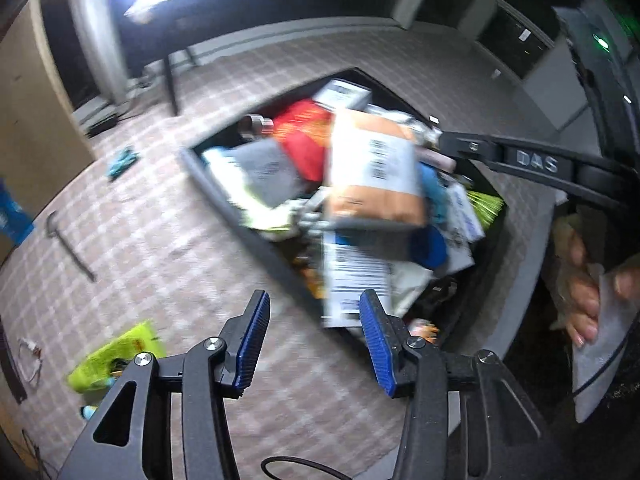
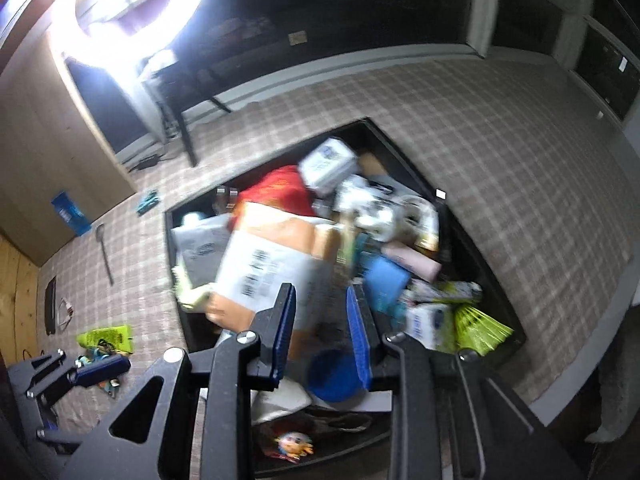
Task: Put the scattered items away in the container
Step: 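Grasp the metal spoon with the left tool while the right grasps another blue clothespin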
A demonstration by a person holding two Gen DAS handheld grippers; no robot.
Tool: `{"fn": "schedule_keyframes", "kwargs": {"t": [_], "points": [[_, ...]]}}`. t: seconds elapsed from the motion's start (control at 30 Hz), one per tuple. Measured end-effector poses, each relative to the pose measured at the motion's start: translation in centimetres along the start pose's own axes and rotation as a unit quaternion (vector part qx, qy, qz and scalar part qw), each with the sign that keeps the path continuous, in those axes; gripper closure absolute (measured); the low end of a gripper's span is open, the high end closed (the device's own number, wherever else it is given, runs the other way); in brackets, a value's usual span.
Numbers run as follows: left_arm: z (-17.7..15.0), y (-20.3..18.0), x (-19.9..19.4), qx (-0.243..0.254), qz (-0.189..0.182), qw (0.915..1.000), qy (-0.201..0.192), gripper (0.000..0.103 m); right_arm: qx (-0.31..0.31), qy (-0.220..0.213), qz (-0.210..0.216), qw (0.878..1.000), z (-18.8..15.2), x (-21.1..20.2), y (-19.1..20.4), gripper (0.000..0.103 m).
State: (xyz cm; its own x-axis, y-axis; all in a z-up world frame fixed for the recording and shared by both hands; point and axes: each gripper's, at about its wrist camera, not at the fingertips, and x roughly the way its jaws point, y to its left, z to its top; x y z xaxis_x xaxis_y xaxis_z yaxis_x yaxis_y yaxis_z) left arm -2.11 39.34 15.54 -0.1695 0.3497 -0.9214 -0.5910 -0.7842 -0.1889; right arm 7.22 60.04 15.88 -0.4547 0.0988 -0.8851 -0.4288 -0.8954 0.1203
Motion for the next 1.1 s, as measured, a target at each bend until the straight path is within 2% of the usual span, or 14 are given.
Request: {"fn": "schedule_keyframes", "kwargs": {"t": [0.17, 0.33, 0.37, 0.43, 0.57, 0.7, 0.87, 1.0, 1.1], "points": [[0.1, 5.8, -0.6, -0.045, 0.032, 0.9984, -0.006, 0.059, -0.045, 0.002, 0.020, 0.999, 1.6, 1.0, 4.6, 0.076], [0.3, 12.5, -1.2, -0.103, 0.067, 0.9923, -0.012, 0.059, -0.097, 0.010, 0.042, 0.994, 3.4, 2.5, 9.6, 0.074], [0.4, 13.8, -1.3, -0.116, 0.073, 0.9905, -0.012, 0.059, -0.108, 0.012, 0.044, 0.993, 3.8, 2.8, 10.7, 0.071], [0.6, 16.5, -1.3, -0.141, 0.086, 0.9862, -0.013, 0.059, -0.128, 0.016, 0.048, 0.991, 4.6, 3.8, 12.9, 0.057], [1.0, 22.5, -0.6, -0.197, 0.108, 0.9744, -0.009, 0.059, -0.146, 0.039, 0.069, 0.986, 6.2, 6.5, 17.5, 0.056], [1.2, 26.6, 1.0, -0.235, 0.117, 0.9650, 0.003, 0.059, -0.151, 0.063, 0.079, 0.983, 7.4, 9.8, 21.5, 0.056], [1.9, 29.3, 3.4, -0.265, 0.115, 0.9571, 0.019, 0.059, -0.137, 0.099, 0.081, 0.982, 9.0, 14.9, 25.5, 0.056], [2.5, 29.9, 6.0, -0.264, 0.118, 0.9566, 0.034, 0.059, -0.139, 0.115, 0.069, 0.981, 10.7, 18.7, 27.6, 0.056], [2.8, 30.2, 7.5, -0.269, 0.118, 0.9552, 0.038, 0.059, -0.148, 0.129, 0.086, 0.977, 11.7, 20.9, 28.5, 0.056]]}}
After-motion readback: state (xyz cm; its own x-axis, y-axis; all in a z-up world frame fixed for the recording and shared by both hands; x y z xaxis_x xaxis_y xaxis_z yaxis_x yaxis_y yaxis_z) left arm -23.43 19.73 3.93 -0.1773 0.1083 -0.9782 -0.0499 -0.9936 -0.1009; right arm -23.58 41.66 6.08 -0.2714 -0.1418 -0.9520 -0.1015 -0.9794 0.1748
